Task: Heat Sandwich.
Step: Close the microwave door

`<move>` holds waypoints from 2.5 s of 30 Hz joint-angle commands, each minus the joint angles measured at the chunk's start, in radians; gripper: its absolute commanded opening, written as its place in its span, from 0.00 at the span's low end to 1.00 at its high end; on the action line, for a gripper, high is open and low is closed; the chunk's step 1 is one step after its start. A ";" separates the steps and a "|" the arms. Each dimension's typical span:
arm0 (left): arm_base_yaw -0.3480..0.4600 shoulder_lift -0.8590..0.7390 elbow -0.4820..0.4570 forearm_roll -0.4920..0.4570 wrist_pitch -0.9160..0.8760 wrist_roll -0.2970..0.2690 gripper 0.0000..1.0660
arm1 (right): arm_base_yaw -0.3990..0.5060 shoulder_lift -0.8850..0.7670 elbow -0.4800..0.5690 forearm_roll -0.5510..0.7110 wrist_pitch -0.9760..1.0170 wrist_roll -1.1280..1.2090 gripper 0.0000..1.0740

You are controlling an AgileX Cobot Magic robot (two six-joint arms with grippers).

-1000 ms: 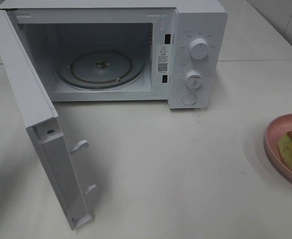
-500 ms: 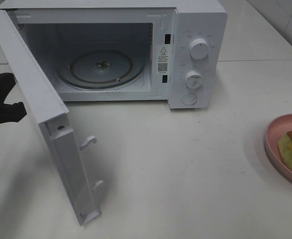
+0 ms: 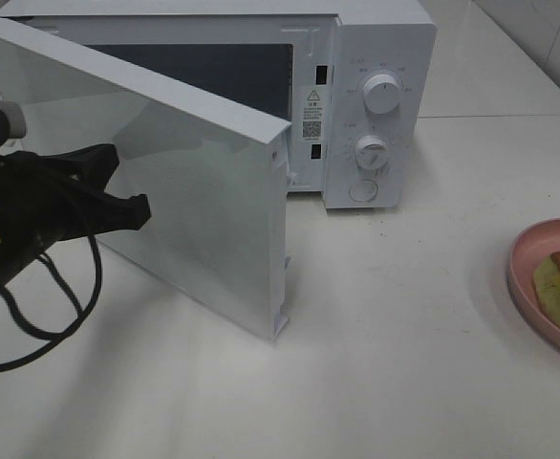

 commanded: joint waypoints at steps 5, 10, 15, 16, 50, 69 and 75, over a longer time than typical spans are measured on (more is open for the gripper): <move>-0.084 0.061 -0.128 -0.121 0.035 0.070 0.00 | -0.007 -0.027 0.000 -0.002 -0.010 -0.014 0.71; -0.110 0.106 -0.247 -0.142 0.111 0.131 0.00 | -0.007 -0.027 0.000 -0.002 -0.010 -0.014 0.71; -0.110 0.144 -0.342 -0.144 0.165 0.131 0.00 | -0.007 -0.027 0.000 -0.002 -0.010 -0.014 0.71; -0.110 0.144 -0.342 -0.144 0.165 0.131 0.00 | -0.007 -0.027 0.000 -0.002 -0.010 -0.014 0.71; -0.096 0.343 -0.711 -0.175 0.298 0.177 0.00 | -0.007 -0.027 0.000 -0.002 -0.010 -0.014 0.71; -0.050 0.373 -0.756 -0.175 0.329 0.178 0.00 | -0.007 -0.027 0.000 -0.002 -0.010 -0.014 0.71; -0.052 0.370 -0.756 -0.175 0.335 0.178 0.00 | -0.007 -0.027 0.000 -0.002 -0.010 -0.014 0.71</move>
